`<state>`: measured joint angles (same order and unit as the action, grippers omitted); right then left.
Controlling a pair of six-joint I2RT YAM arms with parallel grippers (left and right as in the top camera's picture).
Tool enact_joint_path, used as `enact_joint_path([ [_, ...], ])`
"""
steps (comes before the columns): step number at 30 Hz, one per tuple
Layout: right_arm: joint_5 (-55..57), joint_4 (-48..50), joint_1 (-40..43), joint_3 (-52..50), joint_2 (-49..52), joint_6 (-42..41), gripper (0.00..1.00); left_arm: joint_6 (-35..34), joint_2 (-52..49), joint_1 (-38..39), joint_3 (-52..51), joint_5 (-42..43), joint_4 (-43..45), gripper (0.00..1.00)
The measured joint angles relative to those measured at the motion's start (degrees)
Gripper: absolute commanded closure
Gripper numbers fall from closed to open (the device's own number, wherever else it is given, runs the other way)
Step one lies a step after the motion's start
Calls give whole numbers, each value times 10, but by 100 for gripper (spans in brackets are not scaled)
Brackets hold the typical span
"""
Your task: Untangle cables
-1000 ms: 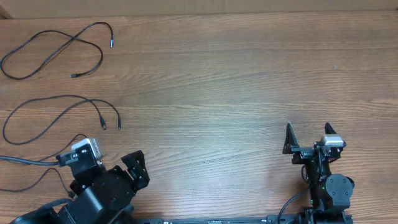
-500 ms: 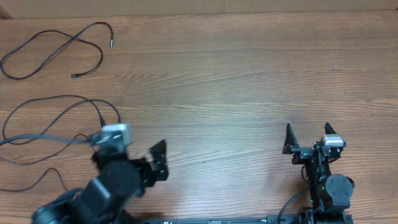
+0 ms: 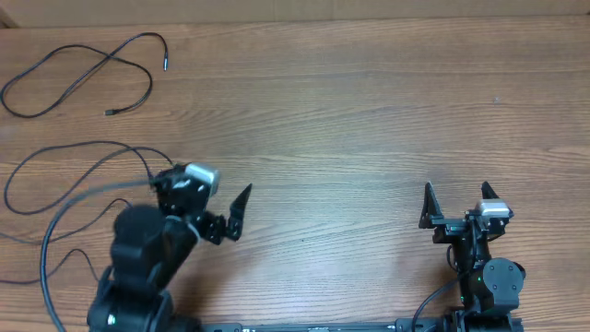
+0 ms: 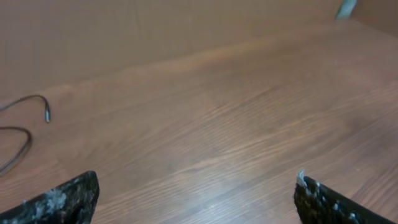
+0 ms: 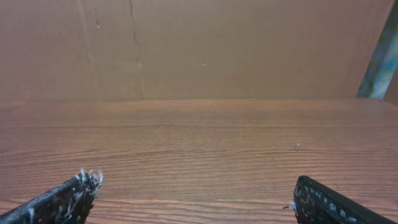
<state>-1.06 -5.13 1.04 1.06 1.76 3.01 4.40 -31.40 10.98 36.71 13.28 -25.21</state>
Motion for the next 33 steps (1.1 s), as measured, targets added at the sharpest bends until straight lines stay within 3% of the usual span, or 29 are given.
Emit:
enact_joint_path([
  [10, 0, 0, 0, 0, 0, 0, 0, 22, 151, -87, -222, 28, 215, 0],
  [18, 0, 0, 0, 0, 0, 0, 0, -32, 227, -111, -305, -31, 235, 0],
  [33, 0, 0, 0, 0, 0, 0, 0, -97, 305, -111, -353, -143, 236, 0],
])
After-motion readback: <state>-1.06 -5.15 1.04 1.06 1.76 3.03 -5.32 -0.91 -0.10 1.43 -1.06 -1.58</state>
